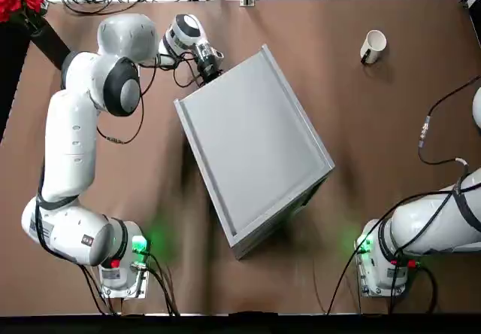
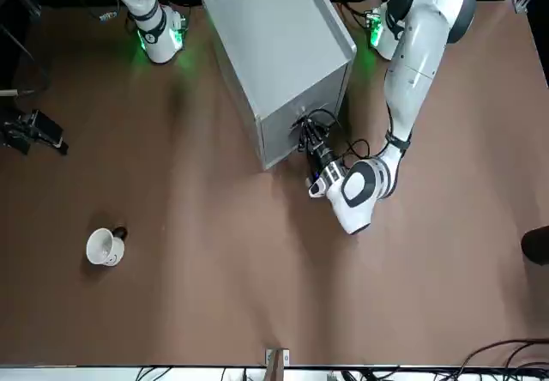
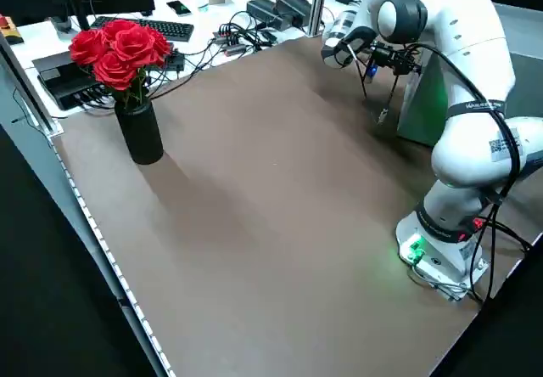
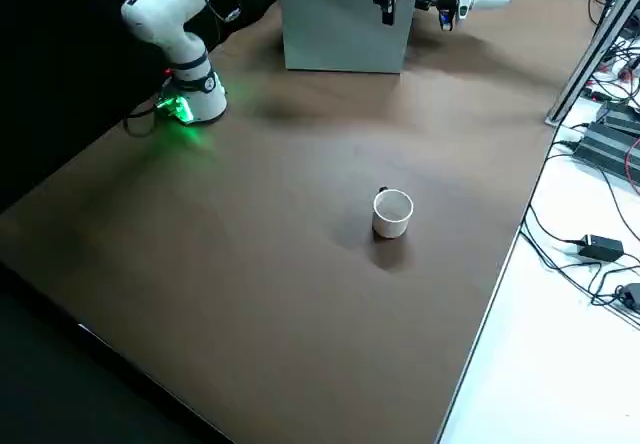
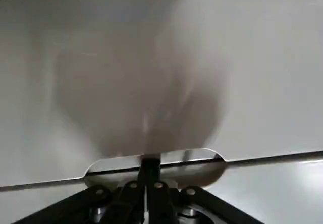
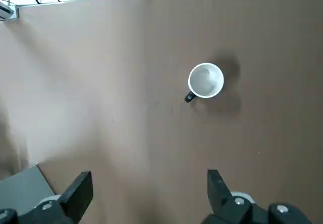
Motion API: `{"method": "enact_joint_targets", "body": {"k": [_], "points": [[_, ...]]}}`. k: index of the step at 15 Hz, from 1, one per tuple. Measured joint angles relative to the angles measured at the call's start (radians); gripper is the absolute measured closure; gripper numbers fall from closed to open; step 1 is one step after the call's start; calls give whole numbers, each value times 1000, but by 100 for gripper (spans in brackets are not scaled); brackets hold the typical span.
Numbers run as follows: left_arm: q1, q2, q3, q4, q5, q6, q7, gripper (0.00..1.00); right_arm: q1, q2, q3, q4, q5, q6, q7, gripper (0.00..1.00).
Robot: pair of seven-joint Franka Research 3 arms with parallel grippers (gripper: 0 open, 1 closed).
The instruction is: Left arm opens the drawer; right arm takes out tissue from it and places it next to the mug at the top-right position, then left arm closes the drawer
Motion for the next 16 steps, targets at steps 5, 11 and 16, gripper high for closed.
{"method": "enact_joint_targets", "body": {"k": [5, 11, 16], "points": [[12, 2, -1, 0, 10, -16, 7, 99, 3, 0, 0, 0, 0, 3, 0, 0], [65, 3, 1, 26, 28, -13, 13, 99, 3, 0, 0, 0, 0, 3, 0, 0], [137, 4, 8, 56, 35, -15, 13, 99, 3, 0, 0, 0, 0, 3, 0, 0]]}}
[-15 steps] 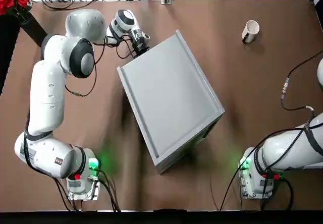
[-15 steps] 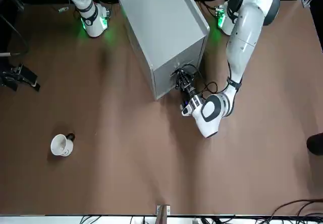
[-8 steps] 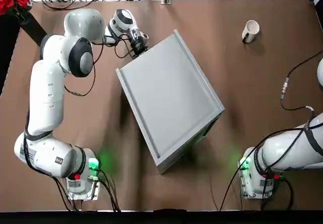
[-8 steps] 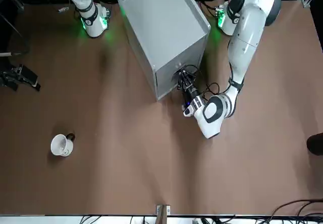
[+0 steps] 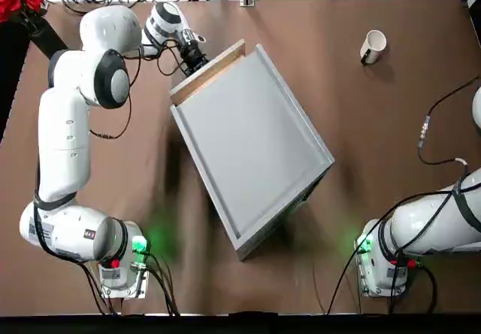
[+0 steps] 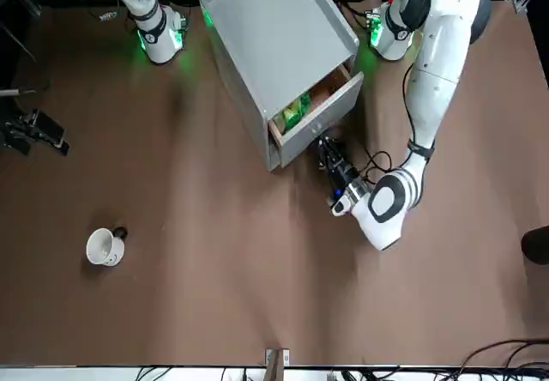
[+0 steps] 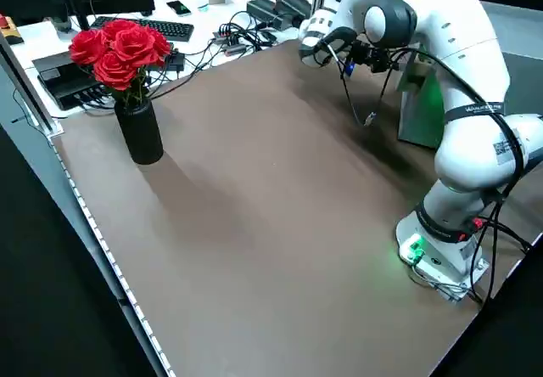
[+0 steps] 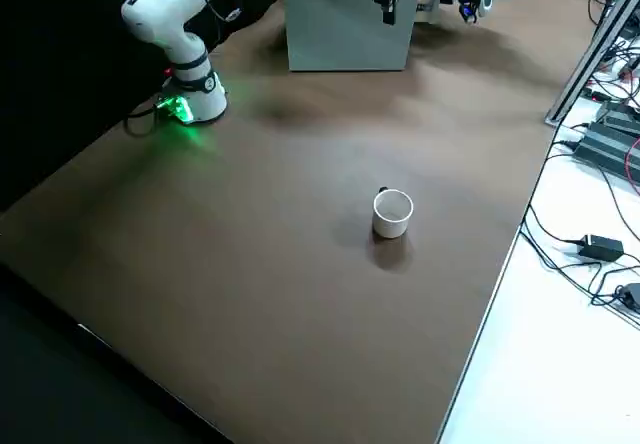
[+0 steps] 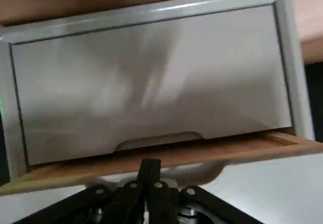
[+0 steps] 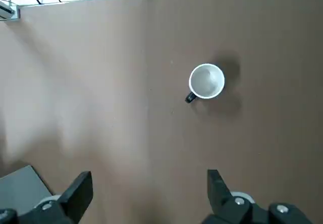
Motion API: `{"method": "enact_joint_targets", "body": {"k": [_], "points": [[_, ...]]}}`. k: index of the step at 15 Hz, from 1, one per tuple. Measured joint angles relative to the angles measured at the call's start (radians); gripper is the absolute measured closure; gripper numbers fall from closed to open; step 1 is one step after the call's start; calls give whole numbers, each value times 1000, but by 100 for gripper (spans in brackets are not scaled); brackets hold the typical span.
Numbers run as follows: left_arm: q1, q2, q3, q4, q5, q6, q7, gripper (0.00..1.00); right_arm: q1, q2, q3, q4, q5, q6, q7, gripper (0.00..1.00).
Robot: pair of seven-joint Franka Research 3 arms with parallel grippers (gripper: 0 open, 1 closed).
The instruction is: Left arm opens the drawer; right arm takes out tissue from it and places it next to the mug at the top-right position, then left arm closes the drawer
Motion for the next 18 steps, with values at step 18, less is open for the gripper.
{"method": "enact_joint_targets", "body": {"k": [18], "points": [[71, -18, 199, 128, -22, 29, 35, 99, 58, 5, 2, -4, 7, -2, 2, 0]]}}
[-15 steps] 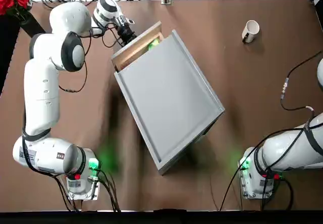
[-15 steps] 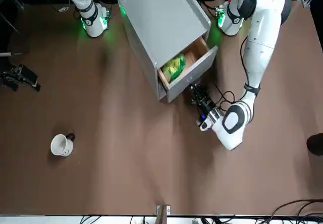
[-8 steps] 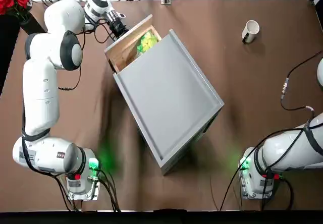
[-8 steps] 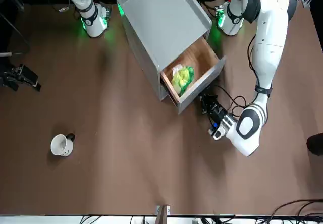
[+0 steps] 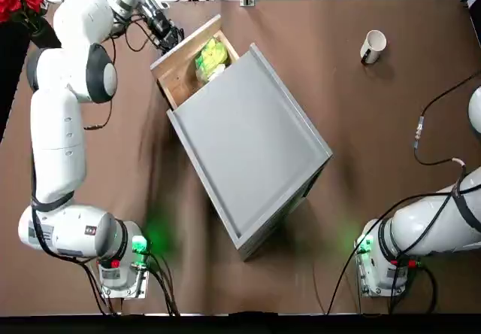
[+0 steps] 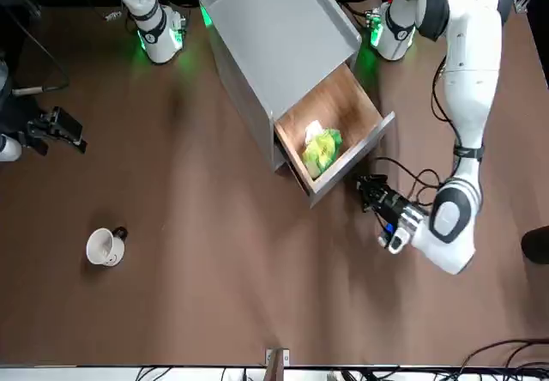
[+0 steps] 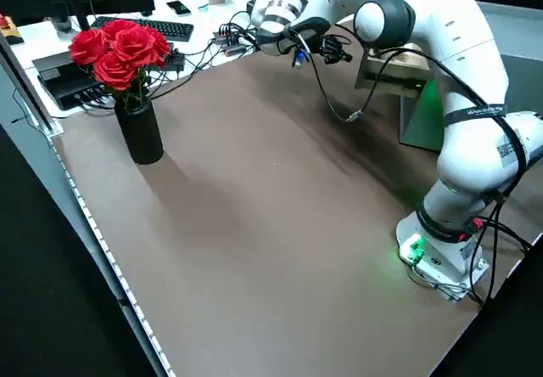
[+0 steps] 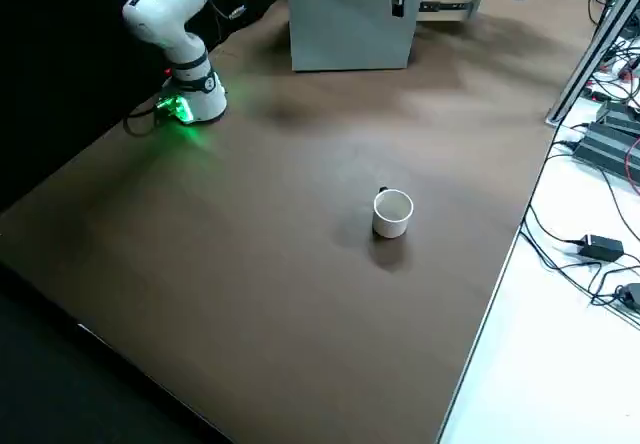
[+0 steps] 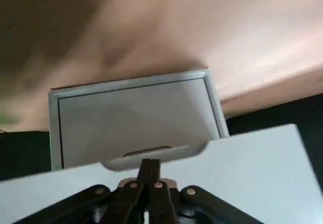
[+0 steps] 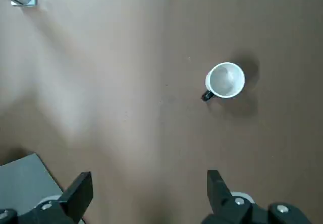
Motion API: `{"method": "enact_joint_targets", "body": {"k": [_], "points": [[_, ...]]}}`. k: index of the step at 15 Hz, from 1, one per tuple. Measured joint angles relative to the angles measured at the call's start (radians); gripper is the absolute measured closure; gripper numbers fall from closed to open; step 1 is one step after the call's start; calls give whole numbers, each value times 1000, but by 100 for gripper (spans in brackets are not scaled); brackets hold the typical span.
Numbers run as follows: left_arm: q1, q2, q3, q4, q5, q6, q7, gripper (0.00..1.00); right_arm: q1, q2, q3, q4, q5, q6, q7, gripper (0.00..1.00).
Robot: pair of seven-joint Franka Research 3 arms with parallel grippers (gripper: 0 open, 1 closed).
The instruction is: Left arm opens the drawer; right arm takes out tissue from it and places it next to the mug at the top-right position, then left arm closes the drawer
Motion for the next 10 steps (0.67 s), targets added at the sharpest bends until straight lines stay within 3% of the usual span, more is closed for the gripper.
{"method": "enact_joint_targets", "body": {"k": [6, 10], "points": [[15, -27, 25, 4, 6, 19, -1, 99, 110, 40, 3, 0, 40, 29, 171, 0], [19, -74, 83, 10, 54, 22, -1, 98, 161, 60, 3, 0, 107, 81, 303, 0]]}}
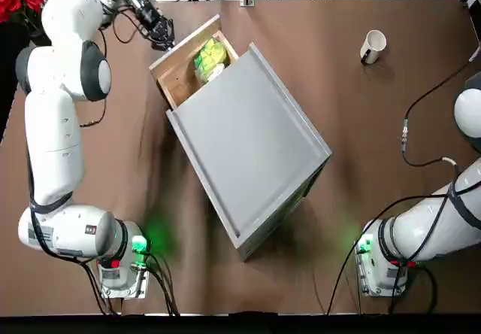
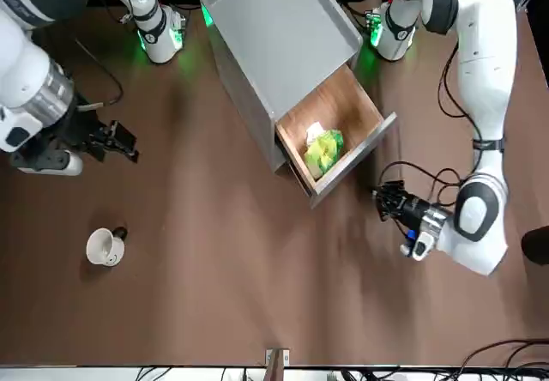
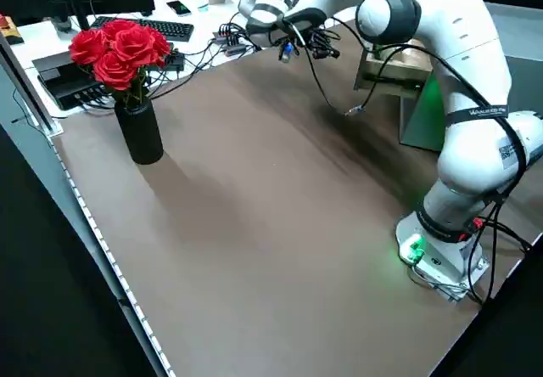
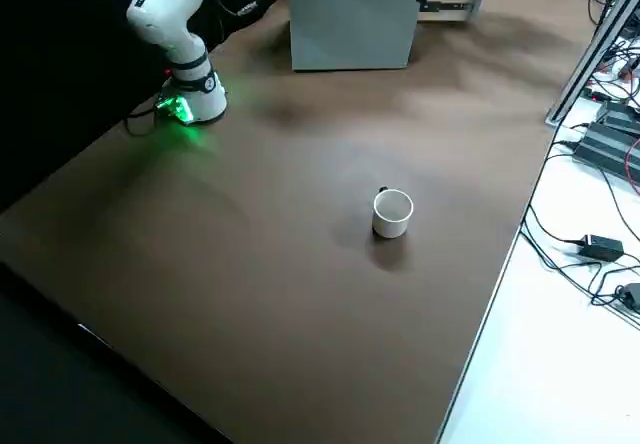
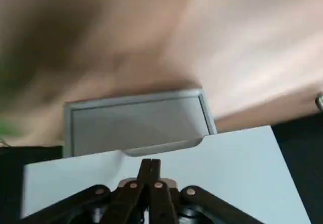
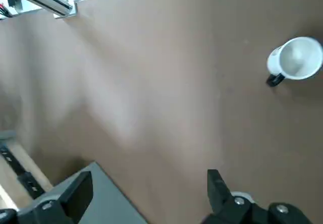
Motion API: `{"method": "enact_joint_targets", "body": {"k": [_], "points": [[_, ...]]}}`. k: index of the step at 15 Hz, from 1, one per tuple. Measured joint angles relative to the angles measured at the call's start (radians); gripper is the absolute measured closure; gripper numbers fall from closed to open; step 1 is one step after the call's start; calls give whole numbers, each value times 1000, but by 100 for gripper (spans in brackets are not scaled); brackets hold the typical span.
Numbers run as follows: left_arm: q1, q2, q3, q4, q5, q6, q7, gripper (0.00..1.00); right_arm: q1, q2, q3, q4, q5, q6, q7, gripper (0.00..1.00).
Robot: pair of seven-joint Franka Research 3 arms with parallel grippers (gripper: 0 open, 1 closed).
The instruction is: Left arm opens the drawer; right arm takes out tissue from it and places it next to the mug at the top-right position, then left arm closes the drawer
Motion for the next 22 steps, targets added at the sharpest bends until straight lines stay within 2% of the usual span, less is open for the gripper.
{"method": "enact_joint_targets", "body": {"k": [1, 2, 4, 7, 9, 12, 13, 14, 18, 20, 22], "points": [[3, -21, 5, 7, 38, 0, 0, 97, 13, 4, 0, 0, 10, 10, 34, 0], [5, -40, 7, 22, 83, 0, 0, 89, 29, 9, 0, 2, 14, 27, 70, 0], [3, -69, 8, 65, 159, 0, -3, 71, 69, 24, 1, 3, 17, 77, 151, 0], [7, -116, 11, 121, 207, 16, 17, 45, 138, 57, 1, 5, 19, 168, 287, 0], [25, -182, 21, 141, 259, 33, 91, 28, 181, 82, 2, 7, 19, 230, 366, 0], [39, -291, 22, 144, 397, 34, 161, 2, 237, 113, 2, 9, 26, 307, 446, 0], [34, -318, 21, 144, 436, 35, 167, 1, 253, 125, 3, 9, 39, 338, 458, 0], [11, -357, 14, 143, 520, 50, 171, 0, 287, 150, 4, 11, 56, 404, 482, 0], [-102, -408, 9, 143, 732, 68, 172, 0, 353, 236, 7, 78, 62, 434, 502, 0], [-147, -433, 8, 144, 787, 72, 177, 0, 380, 297, 7, 133, 62, 438, 507, 0], [-156, -470, 3, 144, 796, 74, 204, 0, 400, 347, 8, 184, 62, 439, 511, 0]]}}
